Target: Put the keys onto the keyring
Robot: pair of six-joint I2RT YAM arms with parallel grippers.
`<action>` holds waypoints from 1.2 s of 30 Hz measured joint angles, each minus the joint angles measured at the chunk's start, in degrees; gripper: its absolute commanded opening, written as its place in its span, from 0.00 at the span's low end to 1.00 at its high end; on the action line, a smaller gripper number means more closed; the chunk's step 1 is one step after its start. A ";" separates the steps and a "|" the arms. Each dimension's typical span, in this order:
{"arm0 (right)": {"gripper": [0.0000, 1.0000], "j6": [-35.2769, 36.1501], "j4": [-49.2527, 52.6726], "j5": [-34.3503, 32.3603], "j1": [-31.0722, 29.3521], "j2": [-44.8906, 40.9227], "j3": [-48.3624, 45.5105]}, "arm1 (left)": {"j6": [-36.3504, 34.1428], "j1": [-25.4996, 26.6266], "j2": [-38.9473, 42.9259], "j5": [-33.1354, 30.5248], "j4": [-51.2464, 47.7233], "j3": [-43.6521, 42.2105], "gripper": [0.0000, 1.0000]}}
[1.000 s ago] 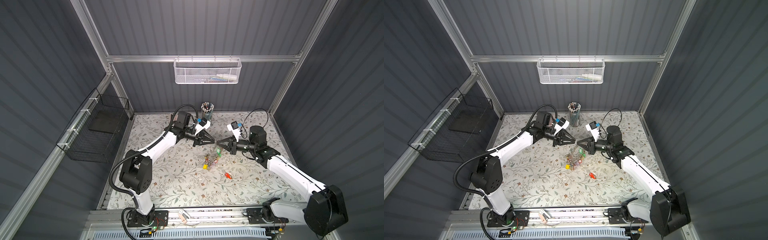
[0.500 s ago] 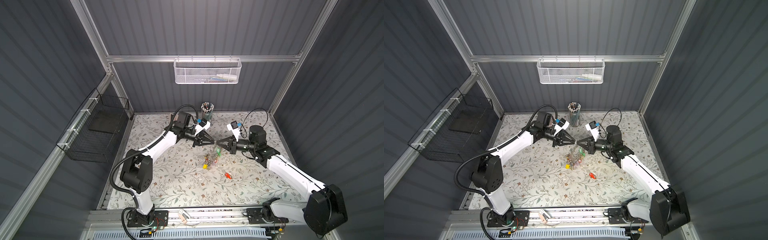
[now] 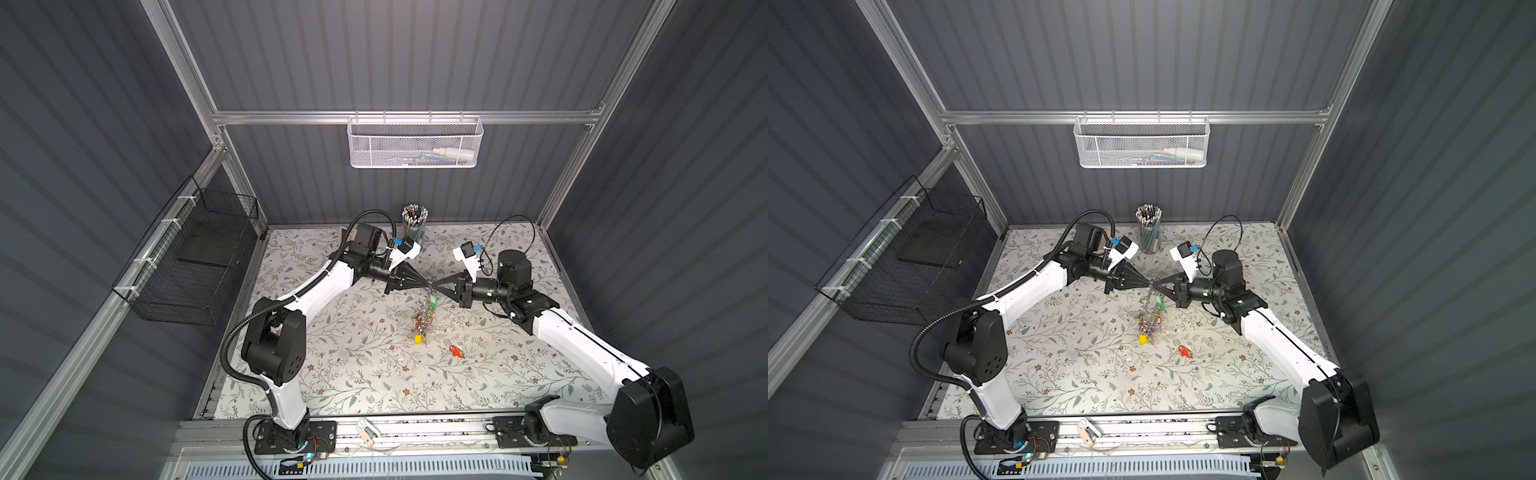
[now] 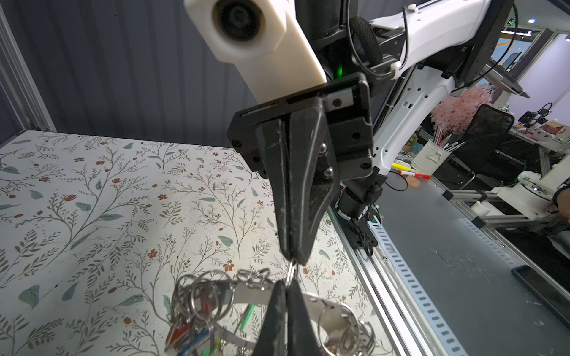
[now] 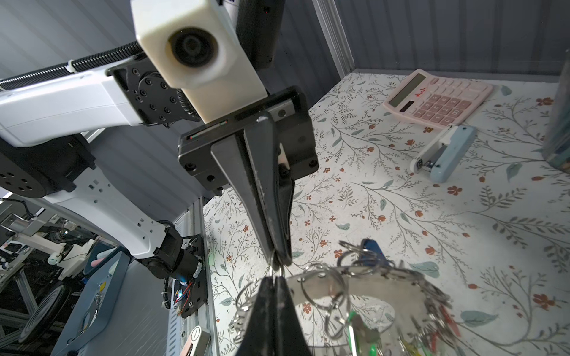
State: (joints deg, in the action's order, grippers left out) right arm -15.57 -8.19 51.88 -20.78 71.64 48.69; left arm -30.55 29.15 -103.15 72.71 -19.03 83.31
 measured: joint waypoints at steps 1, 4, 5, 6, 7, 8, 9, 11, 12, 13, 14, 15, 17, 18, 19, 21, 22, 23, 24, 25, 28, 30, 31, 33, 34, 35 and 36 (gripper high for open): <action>0.00 0.00 -0.11 -0.02 0.00 0.00 0.00 | 0.90 0.00 0.00 0.11 0.46 -0.02 0.00; 0.00 0.02 -0.28 -0.57 0.09 0.00 0.13 | 6.62 0.02 1.05 0.04 7.91 -3.34 0.00; 0.00 0.00 0.07 -0.61 0.09 0.00 0.13 | 9.05 0.07 1.97 -0.42 11.26 -5.55 0.00; 0.02 -0.02 0.61 -0.74 -0.02 0.00 0.13 | 12.15 0.13 3.19 -1.09 15.47 -8.35 0.00; 0.11 -0.07 1.03 -0.87 -0.20 0.00 0.13 | 15.37 0.15 4.33 -1.88 19.54 -10.78 0.00; 0.13 -0.28 1.16 -0.98 -0.26 -0.02 0.13 | 17.99 0.17 5.20 -2.60 22.60 -12.48 0.00; 0.19 -0.66 1.11 -1.29 -0.22 -0.13 0.17 | 20.79 0.17 6.12 -3.56 25.90 -14.16 0.00; 0.24 -1.64 0.96 -1.84 0.39 -1.09 0.52 | 25.81 0.44 7.48 -5.86 31.26 -16.74 0.00; 0.28 -2.16 0.87 -2.19 0.72 -1.88 0.81 | 28.17 0.50 7.93 -6.97 33.81 -17.79 0.00; 0.32 -2.60 0.63 -2.51 1.07 -2.93 1.07 | 30.53 0.59 8.48 -8.17 36.59 -18.99 0.00; 0.33 -3.23 0.46 -2.75 1.44 -3.96 1.22 | 32.52 0.90 9.03 -9.07 38.99 -20.15 0.00; 0.36 -3.93 0.02 -2.89 1.79 -5.07 1.25 | 35.08 1.25 9.70 -10.23 41.99 -21.59 0.00; 0.40 -5.40 -1.11 -3.08 2.64 -7.43 1.16 | 39.52 1.68 10.73 -12.55 47.58 -24.02 0.00; 0.42 -6.10 -1.62 -3.15 3.10 -8.63 1.05 | 41.90 2.03 11.21 -13.86 50.77 -25.42 0.00; 0.44 -6.75 -2.23 -3.26 3.52 -9.79 0.85 | 44.54 2.51 11.63 -15.43 54.64 -26.88 0.00; 0.46 -7.72 -3.13 -3.34 4.15 -11.45 0.28 | 49.31 3.54 12.24 -18.14 61.75 -29.81 0.00; 0.46 -8.07 -3.52 -3.39 4.31 -12.00 -0.07 | 51.74 4.11 12.41 -19.58 65.46 -31.30 0.00; 0.46 -8.39 -3.82 -3.41 4.33 -12.15 -0.31 | 53.75 4.68 12.44 -20.92 68.76 -32.48 0.00; 0.46 -8.72 -4.09 -3.39 4.35 -12.13 -0.59 | 55.54 5.25 12.44 -22.34 71.73 -33.62 0.00; 0.46 -9.07 -4.22 -3.39 4.35 -11.96 -0.87 | 57.18 5.88 12.44 -23.80 74.44 -34.67 0.00; 0.44 -10.01 -4.59 -3.32 4.35 -11.30 -1.81 | 59.89 7.85 12.63 -27.93 80.41 -36.87 0.00; 0.44 -10.49 -4.85 -3.19 4.35 -10.97 -2.32 | 60.39 9.14 13.05 -30.14 82.60 -37.86 0.00; 0.43 -10.86 -5.16 -2.99 4.35 -10.82 -2.58 | 60.61 9.81 13.40 -31.36 83.54 -38.32 0.00; 0.39 -11.32 -5.90 -2.38 4.35 -10.54 -2.73 | 60.81 10.58 13.86 -33.40 85.70 -39.04 0.00; 0.38 -11.67 -6.62 -1.92 4.35 -10.38 -2.89 | 61.02 10.95 14.03 -34.34 86.99 -39.47 0.00; 0.38 -12.04 -7.58 -1.46 4.35 -10.34 -3.21 | 61.26 11.19 14.05 -35.10 88.56 -40.00 0.00; 0.38 -12.59 -8.72 -0.83 4.35 -10.32 -3.67 | 61.57 11.32 14.05 -36.02 90.25 -40.61 0.00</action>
State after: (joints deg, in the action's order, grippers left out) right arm -28.16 -16.91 51.05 -16.43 61.32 45.01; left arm 31.03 40.47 -89.10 36.69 71.22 42.70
